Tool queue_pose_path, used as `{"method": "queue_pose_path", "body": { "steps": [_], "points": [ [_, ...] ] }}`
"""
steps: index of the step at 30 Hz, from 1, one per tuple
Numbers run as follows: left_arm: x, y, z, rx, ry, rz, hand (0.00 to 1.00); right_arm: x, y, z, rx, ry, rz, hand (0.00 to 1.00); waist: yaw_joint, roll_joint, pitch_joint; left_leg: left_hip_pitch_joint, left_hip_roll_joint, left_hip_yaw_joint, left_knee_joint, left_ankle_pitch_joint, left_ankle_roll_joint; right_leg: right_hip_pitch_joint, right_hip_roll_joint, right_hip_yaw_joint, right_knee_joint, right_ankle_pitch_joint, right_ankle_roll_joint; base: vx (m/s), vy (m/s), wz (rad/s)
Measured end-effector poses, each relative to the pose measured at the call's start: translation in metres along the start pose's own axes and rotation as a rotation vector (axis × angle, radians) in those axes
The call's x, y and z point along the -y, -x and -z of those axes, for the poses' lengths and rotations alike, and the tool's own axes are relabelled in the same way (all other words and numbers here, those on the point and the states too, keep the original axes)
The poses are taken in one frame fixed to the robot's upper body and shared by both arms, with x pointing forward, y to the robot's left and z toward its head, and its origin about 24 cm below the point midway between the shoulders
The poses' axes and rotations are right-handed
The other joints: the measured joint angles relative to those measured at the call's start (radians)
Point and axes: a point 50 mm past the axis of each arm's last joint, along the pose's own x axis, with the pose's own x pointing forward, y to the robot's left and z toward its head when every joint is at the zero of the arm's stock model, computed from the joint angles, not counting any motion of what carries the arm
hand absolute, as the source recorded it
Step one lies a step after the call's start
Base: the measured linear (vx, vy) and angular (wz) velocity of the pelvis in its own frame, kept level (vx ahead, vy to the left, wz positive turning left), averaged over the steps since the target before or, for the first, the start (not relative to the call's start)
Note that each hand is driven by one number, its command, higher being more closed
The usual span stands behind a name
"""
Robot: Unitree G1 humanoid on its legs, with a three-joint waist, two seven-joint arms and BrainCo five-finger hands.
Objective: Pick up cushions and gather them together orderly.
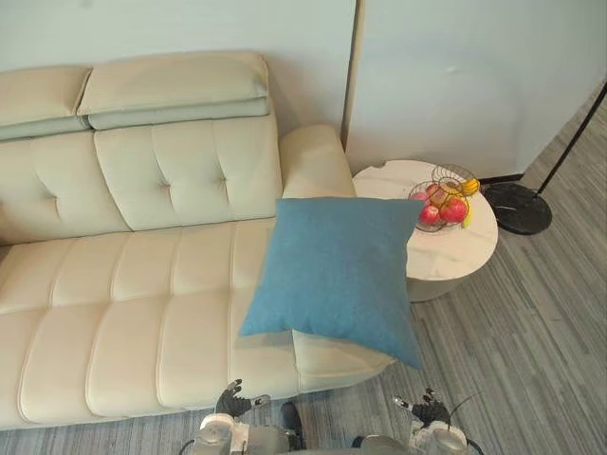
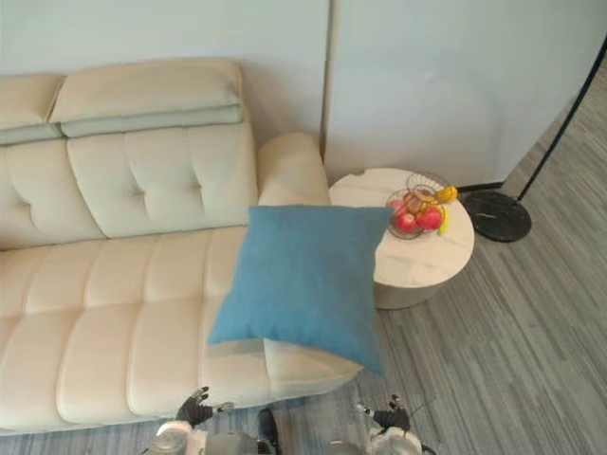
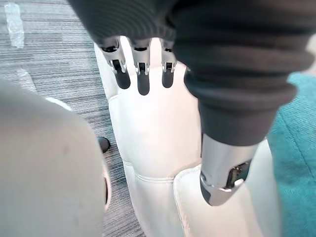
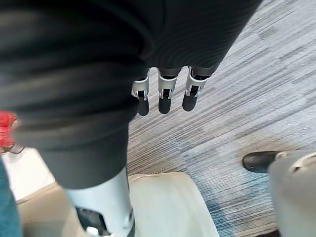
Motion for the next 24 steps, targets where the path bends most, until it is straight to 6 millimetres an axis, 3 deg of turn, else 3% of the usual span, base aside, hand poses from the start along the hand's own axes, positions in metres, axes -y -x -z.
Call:
{"method": "queue_pose_path", "body": {
  "steps": [3,6,9,20,24],
  "points": [
    [0.002,0.0,0.001,-0.003,0.013,0.004,0.0,0.002,0.001,0.003,-0.008,0.002,0.004,0.0,-0.002,0.016,0.007,0.02,0.002,-0.012,-0.043,0.007,-0.007,-0.005,0.01,0.011,-0.004,0.001,-0.002,-0.05,-0.029,-0.09],
    [0.004,0.002,0.005,-0.014,0.015,0.008,0.0,0.004,0.001,0.005,-0.013,0.005,0.008,0.0,-0.01,0.025,-0.001,0.077,-0.014,-0.011,-0.199,0.092,-0.011,-0.022,0.014,0.028,-0.011,0.003,-0.005,-0.08,-0.021,-0.13],
    [0.006,0.003,0.008,-0.024,0.019,0.011,0.0,0.006,0.002,0.006,-0.017,0.009,0.014,0.0,-0.014,0.038,-0.008,0.091,-0.016,-0.012,-0.28,0.137,-0.016,-0.048,0.026,0.039,-0.016,0.014,-0.009,-0.05,-0.009,-0.11],
    [-0.001,0.004,0.013,-0.039,0.053,-0.023,0.0,0.011,0.001,0.007,-0.02,0.019,0.034,0.0,-0.014,0.033,-0.015,0.109,-0.015,-0.015,-0.281,0.134,-0.02,-0.029,0.03,0.057,-0.038,0.028,-0.012,0.02,-0.005,-0.06],
    [-0.022,0.003,0.009,-0.025,0.123,-0.112,0.0,0.037,-0.005,-0.021,0.074,0.013,0.111,0.0,-0.014,0.033,-0.015,0.104,-0.015,-0.021,-0.285,0.132,-0.023,-0.03,0.031,0.056,-0.049,0.03,-0.013,0.0,-0.001,0.0]
  ]
}}
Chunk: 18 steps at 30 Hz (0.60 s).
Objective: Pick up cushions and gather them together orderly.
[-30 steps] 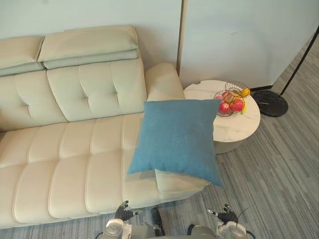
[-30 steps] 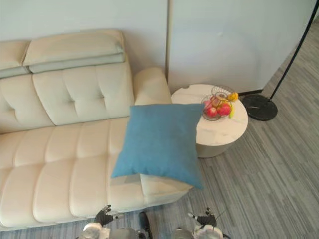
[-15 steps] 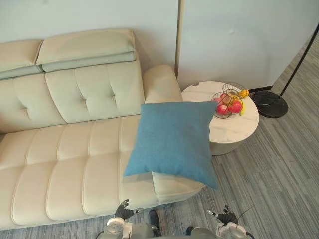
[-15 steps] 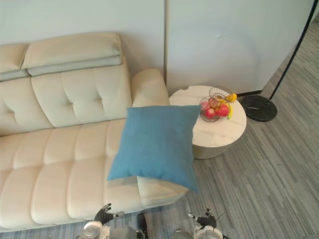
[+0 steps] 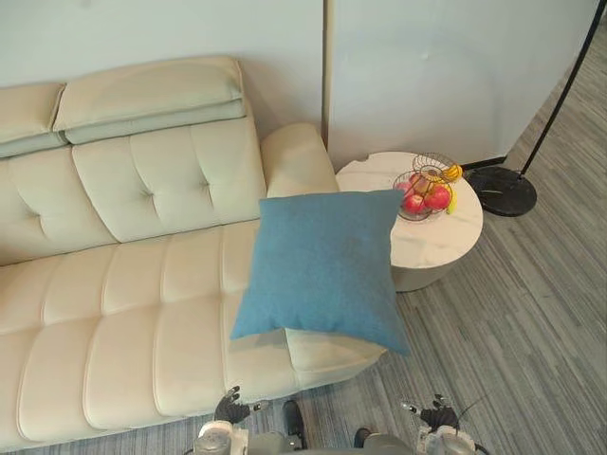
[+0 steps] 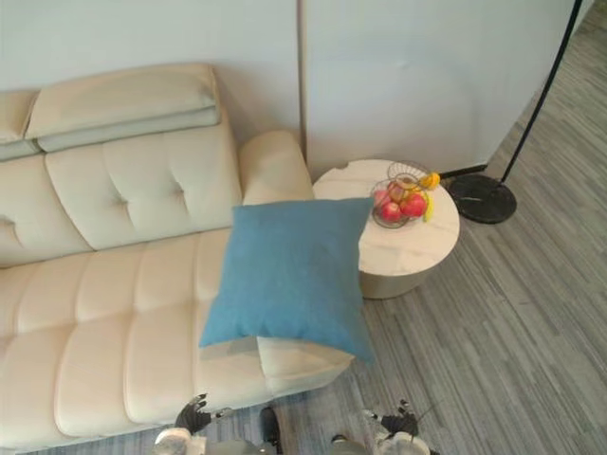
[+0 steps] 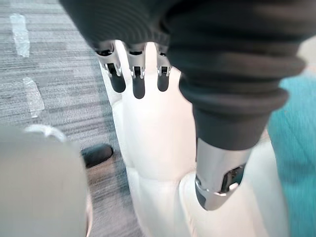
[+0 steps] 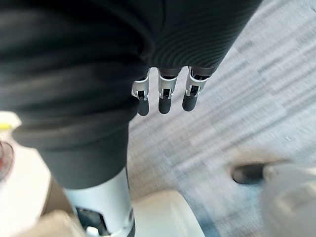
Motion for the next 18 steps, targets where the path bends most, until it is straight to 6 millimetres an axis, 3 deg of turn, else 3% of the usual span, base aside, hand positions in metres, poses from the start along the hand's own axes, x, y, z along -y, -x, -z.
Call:
{"method": "queue_pose_path", "body": {
  "steps": [3,5,7,10,14,18],
  "points": [
    [-0.028,-0.002,-0.016,0.063,0.035,-0.096,0.0,0.025,-0.005,-0.042,0.168,0.026,0.062,0.0,-0.002,0.0,0.0,-0.012,0.001,0.0,-0.001,-0.005,-0.006,-0.005,0.002,0.001,-0.018,0.009,-0.001,0.0,0.002,-0.01],
    [-0.047,-0.003,-0.037,0.143,0.059,-0.163,0.0,0.043,-0.003,-0.079,0.319,0.041,0.111,0.0,-0.002,0.0,0.002,-0.024,0.001,-0.001,-0.001,-0.008,-0.007,-0.006,0.003,0.001,-0.037,0.019,0.0,0.04,0.011,0.01],
    [-0.056,-0.002,-0.051,0.201,0.088,-0.19,0.0,0.048,0.001,-0.101,0.41,0.044,0.126,0.0,-0.002,-0.001,0.002,-0.033,0.0,-0.002,0.0,-0.006,-0.004,-0.011,0.003,0.0,-0.046,0.023,-0.001,0.06,0.003,0.01],
    [-0.063,0.0,-0.079,0.312,0.154,-0.224,0.0,0.044,0.008,-0.138,0.556,0.052,0.123,0.0,-0.001,-0.001,0.003,-0.051,-0.001,-0.006,0.004,-0.006,-0.003,-0.021,0.005,-0.003,-0.055,0.032,-0.001,0.1,-0.007,0.0],
    [-0.06,0.003,-0.112,0.436,0.203,-0.221,0.0,0.03,0.012,-0.164,0.634,0.005,0.085,0.0,0.001,0.001,0.004,-0.053,-0.001,-0.028,0.004,-0.006,-0.003,-0.021,0.008,-0.005,-0.056,0.032,-0.001,0.08,-0.024,0.03],
    [-0.05,0.009,-0.152,0.573,0.269,-0.201,0.0,0.002,0.02,-0.188,0.708,-0.14,-0.023,0.0,0.004,0.006,0.01,-0.082,0.008,-0.036,0.005,-0.003,-0.002,-0.041,0.018,-0.015,-0.054,0.039,-0.01,0.03,-0.016,0.05]
  ]
}}
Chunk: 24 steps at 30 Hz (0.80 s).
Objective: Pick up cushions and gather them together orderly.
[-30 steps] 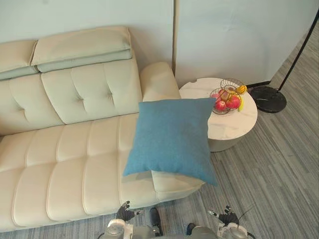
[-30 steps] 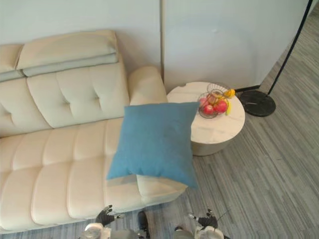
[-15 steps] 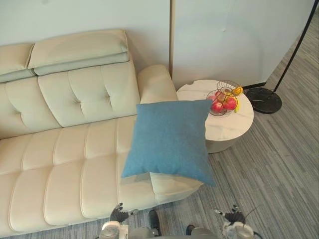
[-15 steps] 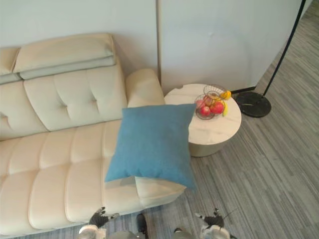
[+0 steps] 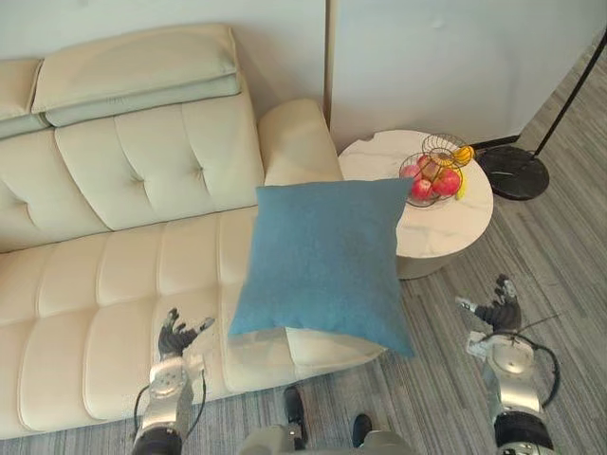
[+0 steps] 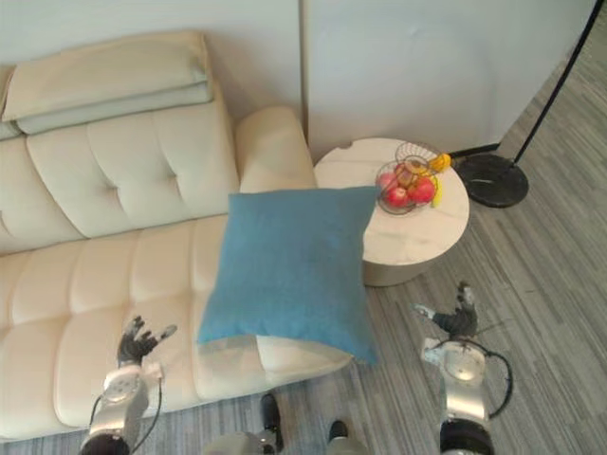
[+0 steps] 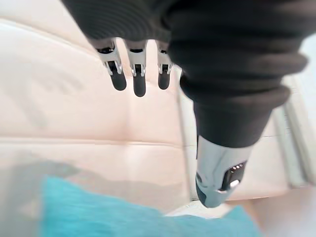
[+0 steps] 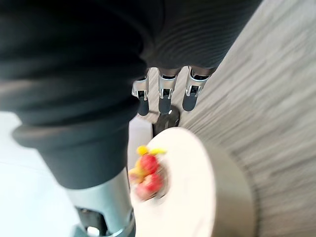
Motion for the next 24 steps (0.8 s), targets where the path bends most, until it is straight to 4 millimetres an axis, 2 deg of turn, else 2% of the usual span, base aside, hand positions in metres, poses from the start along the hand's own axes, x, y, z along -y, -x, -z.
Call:
{"method": "queue_pose_path", "body": {
  "steps": [5,8,13,18,21,24],
  "points": [
    [0.042,-0.01,-0.037,0.115,0.05,0.106,0.0,-0.035,-0.005,-0.016,0.04,-0.12,-0.078,0.0,0.003,0.004,0.031,-0.058,0.01,-0.027,0.0,0.035,-0.002,-0.049,0.004,-0.007,0.004,0.014,-0.017,-0.04,-0.008,0.13],
    [0.066,-0.013,-0.06,0.182,0.082,0.161,0.0,-0.052,-0.011,-0.032,0.076,-0.183,-0.12,0.0,0.009,0.012,0.076,-0.094,0.022,-0.03,0.001,0.053,-0.003,-0.093,0.013,-0.008,0.025,0.02,-0.022,-0.09,-0.01,0.01],
    [0.086,-0.019,-0.089,0.259,0.096,0.202,0.0,-0.065,-0.018,-0.05,0.111,-0.249,-0.149,0.0,0.011,0.02,0.131,-0.169,0.036,-0.035,0.001,0.085,-0.004,-0.207,0.02,-0.004,0.105,0.016,-0.026,-0.13,-0.003,-0.03],
    [0.104,-0.032,-0.125,0.317,0.067,0.226,0.0,-0.092,-0.029,-0.076,0.139,-0.325,-0.214,0.0,0.013,0.016,0.211,-0.249,0.038,-0.036,0.001,0.125,-0.001,-0.34,0.013,-0.002,0.225,-0.003,-0.033,-0.15,-0.011,0.0],
    [0.114,-0.038,-0.154,0.372,0.067,0.253,0.0,-0.114,-0.038,-0.107,0.19,-0.36,-0.288,0.0,0.016,0.014,0.249,-0.303,0.039,-0.039,0.001,0.145,-0.011,-0.43,0.006,-0.002,0.303,-0.014,-0.037,-0.15,-0.031,0.03],
    [0.122,-0.039,-0.172,0.396,0.1,0.273,0.0,-0.126,-0.041,-0.127,0.221,-0.386,-0.333,0.0,0.018,0.012,0.261,-0.341,0.041,-0.047,0.001,0.16,-0.023,-0.482,0.003,-0.006,0.338,-0.017,-0.041,-0.13,-0.043,0.06]
  ]
}}
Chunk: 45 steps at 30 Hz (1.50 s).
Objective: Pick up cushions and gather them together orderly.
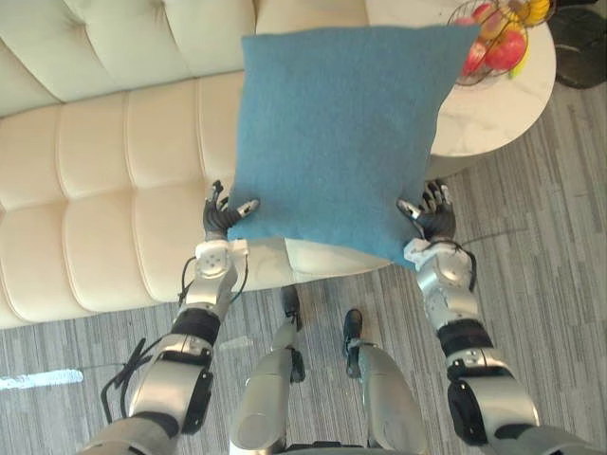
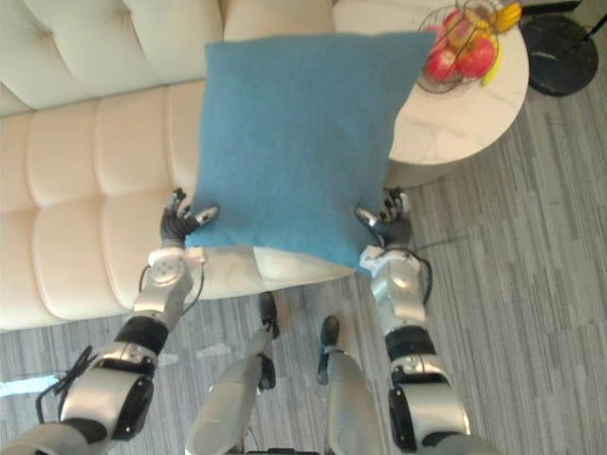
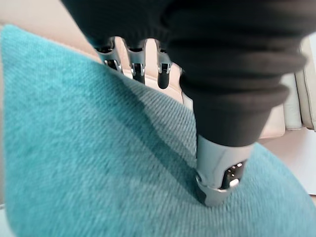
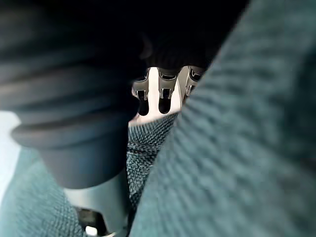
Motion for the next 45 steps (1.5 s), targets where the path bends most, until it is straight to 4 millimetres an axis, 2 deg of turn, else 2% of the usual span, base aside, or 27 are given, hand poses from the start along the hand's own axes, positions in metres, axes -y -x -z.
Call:
{"method": "queue_pose_path", "body": {
  "steps": [2,5,6,16,19,22,24,26,29,32,33,35,36,39,40,43,45],
  "points": [
    [0.007,-0.004,-0.008,0.014,0.038,0.014,0.0,-0.008,-0.006,-0.007,0.01,-0.025,-0.019,0.0,0.001,0.0,0.002,-0.026,0.002,-0.004,0.0,0.007,-0.01,-0.03,-0.001,-0.005,0.015,0.0,0.0,-0.1,-0.038,0.06],
    [0.014,-0.003,-0.009,0.01,0.088,0.022,0.0,-0.014,-0.006,-0.008,0.014,-0.021,-0.04,0.0,0.001,0.0,0.003,-0.037,0.003,-0.003,0.0,0.008,-0.012,-0.045,-0.002,-0.006,0.025,-0.001,-0.001,-0.06,-0.025,0.01],
    [0.017,-0.003,-0.008,0.004,0.113,0.022,1.0,-0.016,-0.006,-0.008,0.013,-0.017,-0.049,1.0,0.001,0.0,0.003,-0.037,0.003,-0.003,0.0,0.008,-0.012,-0.045,-0.003,-0.007,0.028,-0.002,-0.001,0.0,0.0,0.0],
    [0.027,-0.003,-0.027,0.074,0.224,0.024,1.0,-0.019,-0.006,-0.014,0.058,-0.022,-0.06,1.0,0.002,0.0,0.003,-0.025,0.0,-0.002,0.0,0.009,-0.012,-0.042,-0.01,-0.01,0.048,-0.019,-0.006,0.0,-0.004,0.01],
    [0.033,-0.002,-0.039,0.121,0.252,0.051,1.0,-0.019,-0.006,-0.014,0.06,-0.021,-0.059,1.0,0.003,0.0,0.003,-0.017,0.0,-0.002,0.0,0.021,-0.01,-0.035,-0.01,-0.01,0.05,-0.02,-0.008,0.0,0.0,0.0],
    [0.043,0.003,-0.04,0.13,0.251,0.092,1.0,-0.009,0.003,0.002,0.009,-0.004,-0.041,1.0,0.002,0.0,0.003,0.037,-0.002,-0.006,0.0,0.019,-0.013,0.026,-0.01,-0.013,0.036,-0.02,-0.008,0.0,-0.008,0.03],
    [0.05,0.013,-0.042,0.159,0.266,0.134,1.0,-0.002,0.012,0.012,-0.012,0.001,-0.029,1.0,0.001,0.0,0.002,0.068,-0.002,-0.007,-0.001,0.0,-0.034,0.069,-0.009,-0.016,0.008,-0.021,-0.008,0.0,0.0,0.0],
    [0.054,0.026,-0.041,0.188,0.289,0.172,1.0,0.007,0.024,0.023,-0.036,0.01,-0.018,1.0,-0.007,0.001,0.001,0.09,-0.002,-0.01,-0.001,-0.019,-0.03,0.103,-0.007,-0.02,-0.012,-0.02,-0.007,0.0,0.0,0.0],
    [0.057,0.049,-0.021,0.147,0.296,0.211,1.0,0.022,0.047,0.04,-0.083,0.031,0.005,1.0,-0.016,0.0,-0.003,0.132,-0.005,-0.013,0.0,-0.028,-0.02,0.161,-0.007,-0.025,-0.041,-0.021,-0.004,0.06,0.008,0.05],
    [0.049,0.072,0.003,0.078,0.315,0.21,1.0,0.032,0.071,0.049,-0.099,0.065,0.008,1.0,-0.024,-0.001,-0.004,0.188,-0.012,-0.017,0.0,-0.031,-0.007,0.228,-0.009,-0.027,-0.06,-0.029,0.007,0.09,-0.016,0.06],
    [0.048,0.075,0.006,0.07,0.317,0.209,1.0,0.032,0.074,0.05,-0.1,0.07,0.008,1.0,-0.025,-0.001,-0.006,0.194,-0.013,-0.018,0.0,-0.032,-0.006,0.234,-0.009,-0.027,-0.06,-0.03,0.009,0.1,-0.031,0.04],
    [0.041,0.098,0.028,-0.007,0.34,0.208,1.0,0.04,0.096,0.058,-0.121,0.097,0.017,1.0,-0.025,0.0,-0.054,0.216,-0.016,-0.031,0.0,-0.033,-0.006,0.271,-0.01,-0.033,-0.082,-0.032,0.011,0.13,-0.045,0.1],
    [0.039,0.105,0.034,-0.031,0.347,0.21,1.0,0.043,0.101,0.06,-0.13,0.111,0.018,1.0,-0.025,-0.001,-0.057,0.238,-0.017,-0.032,0.0,-0.034,-0.005,0.299,-0.01,-0.035,-0.092,-0.032,0.011,0.1,-0.05,0.08],
    [0.031,0.13,0.054,-0.112,0.357,0.208,1.0,0.049,0.123,0.07,-0.173,0.109,0.033,1.0,-0.023,0.0,-0.118,0.276,-0.017,-0.033,0.0,-0.065,-0.004,0.345,-0.007,-0.036,-0.111,-0.043,0.015,0.06,-0.03,0.01],
    [0.027,0.143,0.063,-0.152,0.37,0.206,1.0,0.052,0.135,0.075,-0.199,0.102,0.045,1.0,-0.02,-0.001,-0.159,0.285,-0.018,-0.034,0.0,-0.076,-0.013,0.355,-0.008,-0.037,-0.112,-0.048,0.017,0.07,-0.024,0.04],
    [0.027,0.152,0.07,-0.183,0.37,0.208,1.0,0.057,0.146,0.082,-0.233,0.115,0.057,1.0,-0.019,0.002,-0.184,0.299,-0.021,-0.061,0.0,-0.076,-0.011,0.387,-0.009,-0.059,-0.124,-0.05,0.017,0.03,-0.029,0.25],
    [0.029,0.153,0.069,-0.183,0.372,0.226,1.0,0.06,0.149,0.083,-0.24,0.134,0.059,1.0,-0.019,0.005,-0.19,0.284,-0.024,-0.112,0.002,-0.06,-0.008,0.394,-0.009,-0.111,-0.12,-0.054,0.01,-0.02,-0.031,0.56]
  ]
}}
